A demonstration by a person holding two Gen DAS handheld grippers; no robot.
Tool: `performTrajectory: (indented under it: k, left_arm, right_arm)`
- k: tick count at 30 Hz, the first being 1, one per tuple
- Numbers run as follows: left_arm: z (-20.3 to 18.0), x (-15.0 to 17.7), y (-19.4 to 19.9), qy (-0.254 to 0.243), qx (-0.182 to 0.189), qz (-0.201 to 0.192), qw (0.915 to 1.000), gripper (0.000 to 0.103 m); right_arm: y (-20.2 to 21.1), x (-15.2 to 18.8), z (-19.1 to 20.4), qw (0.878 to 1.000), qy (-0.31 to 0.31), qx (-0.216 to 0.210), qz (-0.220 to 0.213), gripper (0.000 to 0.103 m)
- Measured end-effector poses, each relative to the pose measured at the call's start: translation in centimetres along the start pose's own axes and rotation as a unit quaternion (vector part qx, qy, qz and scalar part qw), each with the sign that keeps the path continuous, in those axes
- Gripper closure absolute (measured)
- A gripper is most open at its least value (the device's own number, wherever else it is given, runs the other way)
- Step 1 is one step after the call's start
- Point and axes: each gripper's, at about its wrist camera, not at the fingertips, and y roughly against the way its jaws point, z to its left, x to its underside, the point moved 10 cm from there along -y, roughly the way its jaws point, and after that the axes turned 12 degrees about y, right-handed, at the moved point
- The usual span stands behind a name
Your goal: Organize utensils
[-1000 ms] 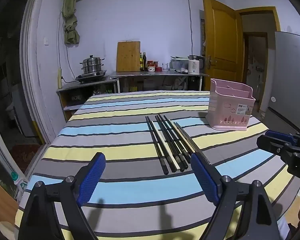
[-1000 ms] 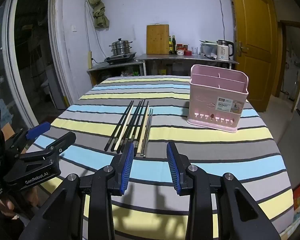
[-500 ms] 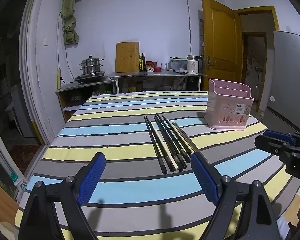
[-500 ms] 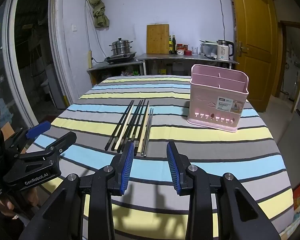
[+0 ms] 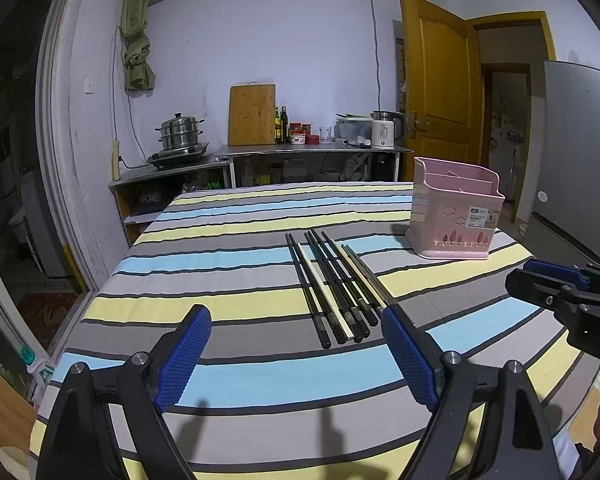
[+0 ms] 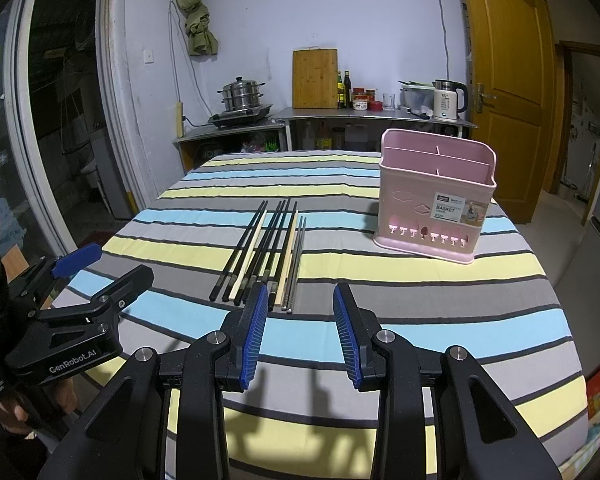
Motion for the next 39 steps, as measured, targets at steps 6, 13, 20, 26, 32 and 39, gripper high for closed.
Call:
performTrajectory:
  k: [6,13,20,26,32,39]
  left_arm:
    - [0.01,-0.01,0.07,0.000,0.001,0.000,1.0000,0.016]
    - [-0.13,0.08,0.06,-0.002,0.002,0.001,1.0000,0.016]
    - [-0.37,-0.01,0.07,-0.005,0.003,0.001,1.0000,0.016]
    - [-0.36,-0.05,0.07,-0.006,0.003,0.001,1.0000,0.016]
    - [-0.37,-0.03,0.05,-0.005,0.003,0.002,1.0000,0.016]
    - [-0.12,0.18,-0.31,-0.005,0.003,0.006,1.0000,0.016]
  right_arm:
    - [-0.03,0.02,-0.02,1.000,0.000,0.000,0.000,0.068]
    - [-0.01,0.00,-0.03,1.000,0.000,0.000,0.000,0.068]
    - [-0.03,-0.01,-0.08,1.000,0.000,0.000,-0.001,0.068]
    - [-0.07,-0.01,-0.10,1.000,0.000,0.000,-0.001,0.068]
    - [-0.09,-0.03,-0.07,1.000,0.000,0.000,-0.001,0.068]
    - [-0.11,-0.16,0.05,1.000,0.000,0.000,0.001,0.068]
